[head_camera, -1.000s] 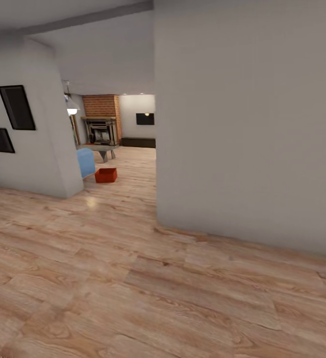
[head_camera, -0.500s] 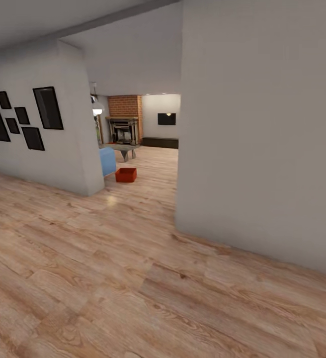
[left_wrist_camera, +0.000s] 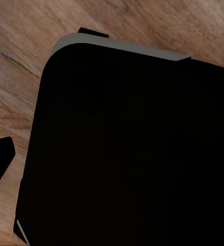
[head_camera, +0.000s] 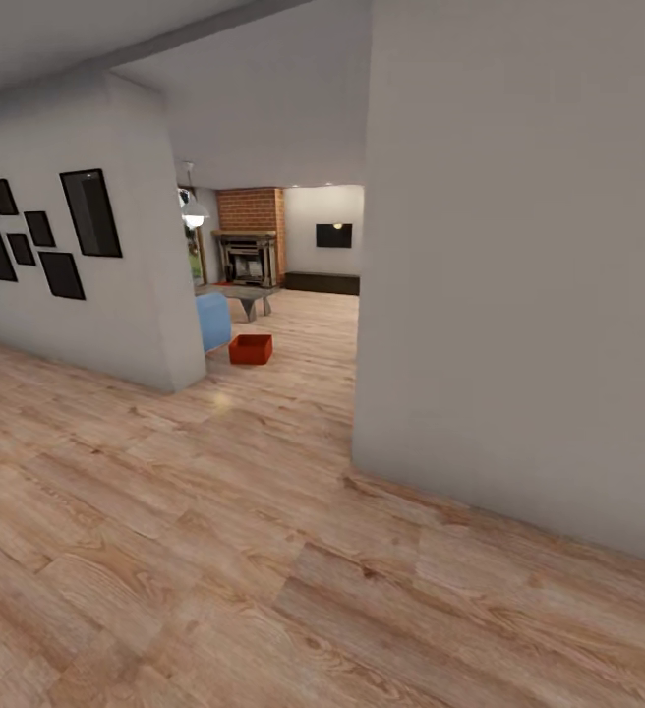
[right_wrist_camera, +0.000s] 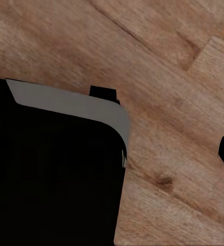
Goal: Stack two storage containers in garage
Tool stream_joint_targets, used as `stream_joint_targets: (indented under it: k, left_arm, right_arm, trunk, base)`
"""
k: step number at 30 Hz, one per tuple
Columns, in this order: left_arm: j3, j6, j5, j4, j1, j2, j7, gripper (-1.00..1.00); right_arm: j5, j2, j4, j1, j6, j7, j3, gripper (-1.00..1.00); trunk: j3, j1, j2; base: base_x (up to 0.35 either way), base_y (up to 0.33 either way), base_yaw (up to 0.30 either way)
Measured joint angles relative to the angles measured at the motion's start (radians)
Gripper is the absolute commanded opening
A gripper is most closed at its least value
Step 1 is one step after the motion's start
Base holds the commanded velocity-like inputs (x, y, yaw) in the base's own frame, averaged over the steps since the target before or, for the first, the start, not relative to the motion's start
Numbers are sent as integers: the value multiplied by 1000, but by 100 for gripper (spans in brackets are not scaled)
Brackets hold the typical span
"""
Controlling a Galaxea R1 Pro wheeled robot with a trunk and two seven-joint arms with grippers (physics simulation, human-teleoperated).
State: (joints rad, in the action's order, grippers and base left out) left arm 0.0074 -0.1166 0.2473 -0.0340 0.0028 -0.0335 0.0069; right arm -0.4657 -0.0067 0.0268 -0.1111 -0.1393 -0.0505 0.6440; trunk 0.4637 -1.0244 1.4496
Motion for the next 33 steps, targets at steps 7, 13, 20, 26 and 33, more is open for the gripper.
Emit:
stream_joint_targets:
  k: [7, 13, 20, 26, 33]
  left_arm:
    - [0, 1, 1, 0, 0, 0, 0, 100]
    - [0, 1, 1, 0, 0, 0, 0, 100]
    - [0, 2, 1, 0, 0, 0, 0, 100]
    - [0, 0, 1, 0, 0, 0, 0, 100]
    - [0, 0, 0, 0, 0, 0, 0, 100]
  right_arm:
    - [4, -3, 0, 0, 0, 0, 9, 100]
    - [7, -7, 0, 0, 0, 1, 11, 100]
    - [7, -6, 0, 0, 1, 0, 12, 100]
    - [7, -4, 0, 0, 1, 0, 10, 100]
    - [2, 1, 1, 0, -1, 0, 4, 100]
  trunk:
    - [0, 0, 0]
    - [0, 0, 0]
    - [0, 0, 0]
    - [0, 0, 0]
    - [0, 0, 0]
  base:
    - [322, 0, 0]
    - [322, 0, 0]
    - [322, 0, 0]
    - [322, 0, 0]
    - [322, 0, 9]
